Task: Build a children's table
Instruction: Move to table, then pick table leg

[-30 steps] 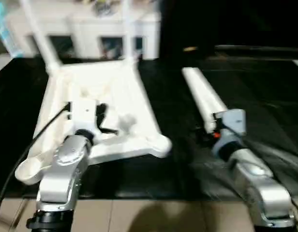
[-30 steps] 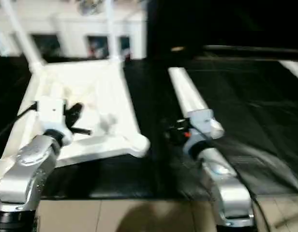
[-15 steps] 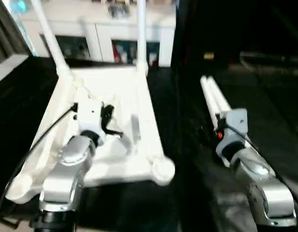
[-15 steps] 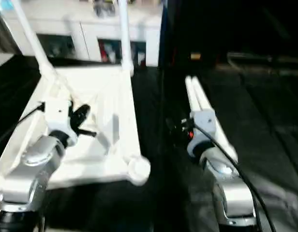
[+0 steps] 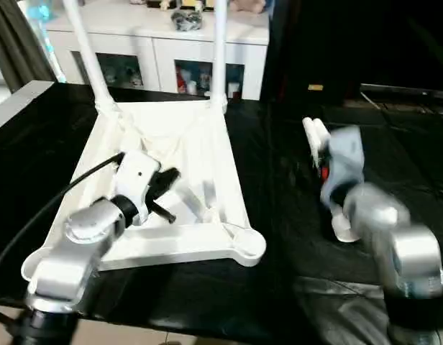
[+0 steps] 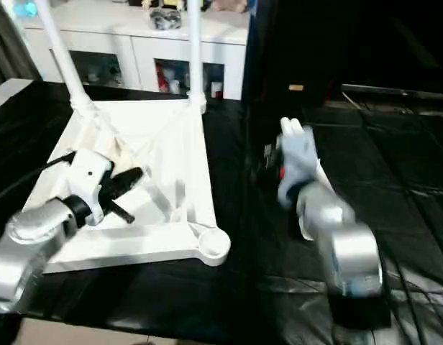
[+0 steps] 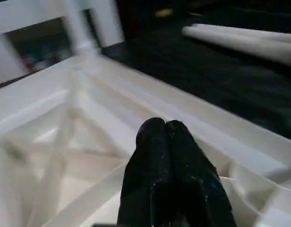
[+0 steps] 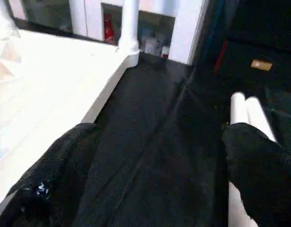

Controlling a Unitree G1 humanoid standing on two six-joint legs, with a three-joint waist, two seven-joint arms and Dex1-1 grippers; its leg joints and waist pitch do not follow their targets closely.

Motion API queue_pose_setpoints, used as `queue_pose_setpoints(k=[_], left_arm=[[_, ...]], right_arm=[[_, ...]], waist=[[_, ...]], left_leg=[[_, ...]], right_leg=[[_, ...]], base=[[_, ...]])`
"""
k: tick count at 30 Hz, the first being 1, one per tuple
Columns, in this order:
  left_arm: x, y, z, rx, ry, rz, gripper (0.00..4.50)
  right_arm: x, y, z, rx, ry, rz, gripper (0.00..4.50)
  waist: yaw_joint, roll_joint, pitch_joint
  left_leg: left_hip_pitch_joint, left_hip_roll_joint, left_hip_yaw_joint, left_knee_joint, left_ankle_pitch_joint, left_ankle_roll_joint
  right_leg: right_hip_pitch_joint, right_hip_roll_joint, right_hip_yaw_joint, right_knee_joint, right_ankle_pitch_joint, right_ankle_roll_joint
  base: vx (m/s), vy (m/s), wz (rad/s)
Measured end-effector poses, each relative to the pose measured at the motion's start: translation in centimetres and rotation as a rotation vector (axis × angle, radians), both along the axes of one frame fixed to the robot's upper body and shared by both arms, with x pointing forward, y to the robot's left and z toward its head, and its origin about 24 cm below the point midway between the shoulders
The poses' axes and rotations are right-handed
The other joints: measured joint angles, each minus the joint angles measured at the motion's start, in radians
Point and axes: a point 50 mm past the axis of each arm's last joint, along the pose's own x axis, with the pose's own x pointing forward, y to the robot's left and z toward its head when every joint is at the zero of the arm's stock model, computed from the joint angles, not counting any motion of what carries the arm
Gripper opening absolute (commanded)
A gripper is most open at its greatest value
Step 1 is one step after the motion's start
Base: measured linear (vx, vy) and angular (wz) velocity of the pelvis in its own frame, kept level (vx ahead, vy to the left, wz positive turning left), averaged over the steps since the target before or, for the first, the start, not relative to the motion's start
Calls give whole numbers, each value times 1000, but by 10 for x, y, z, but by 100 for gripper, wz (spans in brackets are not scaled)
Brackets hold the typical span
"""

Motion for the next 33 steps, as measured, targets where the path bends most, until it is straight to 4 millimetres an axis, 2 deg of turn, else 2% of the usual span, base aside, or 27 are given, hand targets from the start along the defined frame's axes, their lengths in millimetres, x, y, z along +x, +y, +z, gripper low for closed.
queue_pose_setpoints(k=[2, 6, 9, 14, 21, 26, 27, 30, 31, 33], left_arm=[[-1, 2, 6, 39, 14, -103, 5], [-2, 1, 8, 55, 33, -178, 5], [3, 0, 19, 61, 15, -228, 5], [0, -8, 21, 46, 45, -329, 5], [-8, -16, 18, 52, 139, -467, 5], [-9, -18, 19, 38, 180, -502, 5], [-9, -18, 19, 29, 191, -511, 21], [-12, -21, 20, 8, 214, -546, 21], [-13, -21, 20, 9, 213, -550, 50], [-13, -21, 20, 11, 215, -551, 56]], right_arm=[[15, -4, 3, -10, 49, -35, 450], [25, -14, 0, -62, 102, -61, 450], [35, -21, 3, -69, 133, -67, 450], [51, -25, 5, -49, 186, -113, 450], [55, -37, -5, -82, 299, -157, 450], [55, -37, -11, -63, 355, -136, 450], [56, -38, -13, -58, 359, -135, 450], [56, -42, -22, -27, 382, -150, 450], [55, -43, -22, -14, 385, -158, 450], [56, -45, -22, -3, 386, -169, 450]], waist=[[0, -1, -1], [4, -2, -1], [4, -2, -1], [3, -3, 0], [4, -7, 1], [3, -7, 1], [3, -7, 1], [4, -7, 2], [4, -7, 2], [3, -7, 2]], left_leg=[[-2, 2, 1, -7, 17, 0], [-8, 3, 5, -11, 20, 1], [-18, 4, 7, -11, 22, 4], [-23, 5, 10, -10, 24, 11], [-22, 8, 14, -10, 25, 11], [-21, 8, 15, -10, 24, 8], [-21, 8, 15, -10, 24, 8], [-21, 8, 16, -10, 24, 8], [-21, 9, 16, -10, 25, 8], [-21, 9, 16, -10, 25, 9]], right_leg=[[-6, 2, 0, 1, 5, -3], [-11, 2, -1, 1, 6, -8], [-20, 2, -1, 0, 6, -8], [-27, 1, -1, 0, 6, -9], [-26, 1, -1, 1, 7, -10], [-26, 1, -1, 1, 8, -12], [-26, 1, -1, 1, 8, -12], [-26, 1, -1, 2, 8, -12], [-26, 1, -1, 2, 8, -12], [-26, 1, -1, 2, 8, -12]], base=[[0, 0, 0], [0, 0, 0], [0, 0, 0], [0, 0, 0], [0, 0, 0], [0, 0, 0], [0, 0, 0], [0, 0, 0], [0, 0, 0], [0, 0, 0]])
